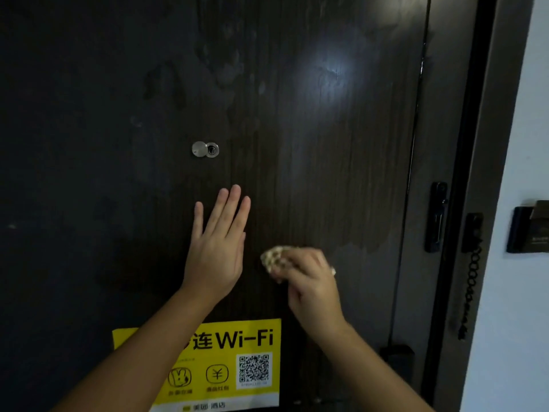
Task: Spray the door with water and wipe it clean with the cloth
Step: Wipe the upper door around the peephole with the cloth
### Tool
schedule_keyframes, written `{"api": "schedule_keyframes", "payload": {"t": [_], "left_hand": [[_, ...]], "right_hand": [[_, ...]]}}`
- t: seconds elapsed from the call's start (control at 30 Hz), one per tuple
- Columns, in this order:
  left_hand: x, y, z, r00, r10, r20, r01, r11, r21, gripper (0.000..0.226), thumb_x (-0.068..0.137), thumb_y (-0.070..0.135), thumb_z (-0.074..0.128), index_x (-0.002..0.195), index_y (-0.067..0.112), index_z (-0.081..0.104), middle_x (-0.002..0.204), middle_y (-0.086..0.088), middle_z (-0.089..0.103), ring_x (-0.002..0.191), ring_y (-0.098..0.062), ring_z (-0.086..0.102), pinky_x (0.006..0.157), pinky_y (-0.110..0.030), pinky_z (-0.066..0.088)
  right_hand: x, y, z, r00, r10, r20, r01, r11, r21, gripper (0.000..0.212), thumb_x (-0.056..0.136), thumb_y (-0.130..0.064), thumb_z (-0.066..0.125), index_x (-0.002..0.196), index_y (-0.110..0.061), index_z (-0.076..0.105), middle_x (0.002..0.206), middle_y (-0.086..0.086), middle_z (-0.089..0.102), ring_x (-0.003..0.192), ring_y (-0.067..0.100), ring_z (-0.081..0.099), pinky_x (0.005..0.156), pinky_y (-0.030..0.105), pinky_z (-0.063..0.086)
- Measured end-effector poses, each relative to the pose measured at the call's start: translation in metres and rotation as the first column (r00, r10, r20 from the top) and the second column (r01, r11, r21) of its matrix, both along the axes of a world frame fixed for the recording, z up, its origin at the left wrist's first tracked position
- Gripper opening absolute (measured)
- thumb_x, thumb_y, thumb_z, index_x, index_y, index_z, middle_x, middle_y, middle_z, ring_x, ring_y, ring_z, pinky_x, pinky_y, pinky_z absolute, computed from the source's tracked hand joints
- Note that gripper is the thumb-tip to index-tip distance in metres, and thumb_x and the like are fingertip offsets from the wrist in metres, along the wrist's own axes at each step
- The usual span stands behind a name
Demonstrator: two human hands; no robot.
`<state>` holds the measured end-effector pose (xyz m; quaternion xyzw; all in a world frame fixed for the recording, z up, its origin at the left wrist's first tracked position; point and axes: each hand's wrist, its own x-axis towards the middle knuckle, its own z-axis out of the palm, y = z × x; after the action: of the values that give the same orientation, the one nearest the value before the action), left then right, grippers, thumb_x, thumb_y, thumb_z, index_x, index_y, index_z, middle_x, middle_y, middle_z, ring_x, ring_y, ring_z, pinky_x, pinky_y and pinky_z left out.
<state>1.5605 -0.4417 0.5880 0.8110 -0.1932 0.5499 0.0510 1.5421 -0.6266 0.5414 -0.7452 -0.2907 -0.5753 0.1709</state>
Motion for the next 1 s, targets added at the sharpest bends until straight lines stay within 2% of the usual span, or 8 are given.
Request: {"api": "schedule_keyframes", "payload": {"t": [0.13, 0.27, 0.33, 0.47, 0.67, 0.77, 0.83, 1.0], "left_hand": [[-0.004, -0.001, 0.001, 0.999, 0.039, 0.007, -0.039, 0.999, 0.012, 0.055, 0.097, 0.022, 0.031, 0.151, 0.013, 0.021, 0.160, -0.006, 0.011, 0.148, -0.021, 0.005, 0.119, -0.049, 0.005], [-0.013, -0.007, -0.008, 0.999, 0.028, 0.034, -0.028, 1.000, 0.012, 0.057, 0.095, 0.020, 0.038, 0.150, 0.011, 0.025, 0.160, -0.011, 0.013, 0.148, -0.024, 0.007, 0.118, -0.053, 0.011], [-0.015, -0.012, -0.017, 0.998, 0.024, 0.053, -0.026, 0.999, 0.046, 0.058, 0.094, 0.019, 0.041, 0.149, 0.011, 0.026, 0.159, -0.011, 0.014, 0.148, -0.025, 0.008, 0.118, -0.054, 0.011], [-0.007, -0.021, -0.028, 0.998, 0.057, 0.018, -0.058, 0.998, 0.037, 0.056, 0.096, 0.025, 0.036, 0.149, 0.014, 0.024, 0.159, -0.010, 0.014, 0.148, -0.024, 0.007, 0.118, -0.052, 0.008], [0.003, -0.024, -0.031, 0.996, 0.084, 0.020, -0.084, 0.996, 0.019, 0.055, 0.097, 0.029, 0.031, 0.148, 0.015, 0.022, 0.159, -0.008, 0.014, 0.148, -0.023, 0.007, 0.118, -0.052, 0.005], [0.004, -0.025, -0.031, 0.994, 0.100, 0.040, -0.100, 0.995, 0.015, 0.055, 0.096, 0.030, 0.031, 0.148, 0.014, 0.023, 0.159, -0.009, 0.014, 0.148, -0.024, 0.009, 0.118, -0.051, 0.005], [0.005, -0.026, -0.032, 0.994, 0.094, 0.049, -0.094, 0.996, 0.007, 0.055, 0.095, 0.029, 0.032, 0.147, 0.014, 0.024, 0.158, -0.008, 0.015, 0.147, -0.023, 0.009, 0.118, -0.051, 0.004], [0.004, -0.025, -0.031, 0.996, 0.067, 0.054, -0.066, 0.998, -0.011, 0.053, 0.096, 0.028, 0.032, 0.147, 0.014, 0.027, 0.158, -0.008, 0.016, 0.147, -0.023, 0.010, 0.118, -0.051, 0.004]], "right_hand": [[0.006, -0.001, 0.042, 0.996, -0.056, 0.063, 0.040, 0.972, 0.229, 0.026, 0.080, -0.003, 0.050, 0.092, -0.010, 0.073, 0.109, 0.008, 0.063, 0.101, 0.023, 0.052, 0.084, 0.027, 0.043], [-0.004, -0.006, -0.027, 0.999, -0.050, -0.008, 0.051, 0.994, 0.097, 0.026, 0.079, -0.004, 0.051, 0.093, -0.012, 0.071, 0.114, 0.000, 0.058, 0.102, 0.022, 0.052, 0.080, 0.034, 0.049], [-0.004, -0.023, -0.018, 0.998, -0.060, 0.001, 0.060, 0.997, 0.040, 0.026, 0.078, -0.004, 0.049, 0.088, -0.009, 0.072, 0.112, 0.001, 0.059, 0.101, 0.023, 0.053, 0.081, 0.034, 0.048], [0.004, -0.035, 0.043, 0.994, -0.100, 0.034, 0.088, 0.963, 0.254, 0.026, 0.078, 0.000, 0.050, 0.090, -0.009, 0.071, 0.110, 0.005, 0.059, 0.105, 0.020, 0.050, 0.089, 0.021, 0.039], [-0.009, -0.064, -0.018, 0.992, -0.124, -0.012, 0.124, 0.988, 0.096, 0.026, 0.078, -0.003, 0.047, 0.086, -0.010, 0.070, 0.105, 0.006, 0.062, 0.098, 0.026, 0.056, 0.089, 0.017, 0.038], [0.002, -0.096, 0.041, 0.967, -0.249, 0.051, 0.221, 0.921, 0.321, 0.023, 0.074, 0.001, 0.045, 0.077, -0.003, 0.067, 0.102, 0.007, 0.060, 0.095, 0.028, 0.055, 0.084, 0.022, 0.038], [0.007, -0.102, 0.065, 0.968, -0.250, 0.032, 0.213, 0.877, 0.431, 0.022, 0.073, 0.006, 0.048, 0.079, -0.003, 0.067, 0.103, 0.009, 0.060, 0.097, 0.028, 0.054, 0.084, 0.025, 0.040], [-0.005, -0.099, -0.014, 0.960, -0.279, -0.024, 0.269, 0.895, 0.357, 0.023, 0.076, -0.001, 0.046, 0.082, -0.001, 0.067, 0.107, 0.005, 0.056, 0.098, 0.026, 0.052, 0.083, 0.025, 0.041]]}}
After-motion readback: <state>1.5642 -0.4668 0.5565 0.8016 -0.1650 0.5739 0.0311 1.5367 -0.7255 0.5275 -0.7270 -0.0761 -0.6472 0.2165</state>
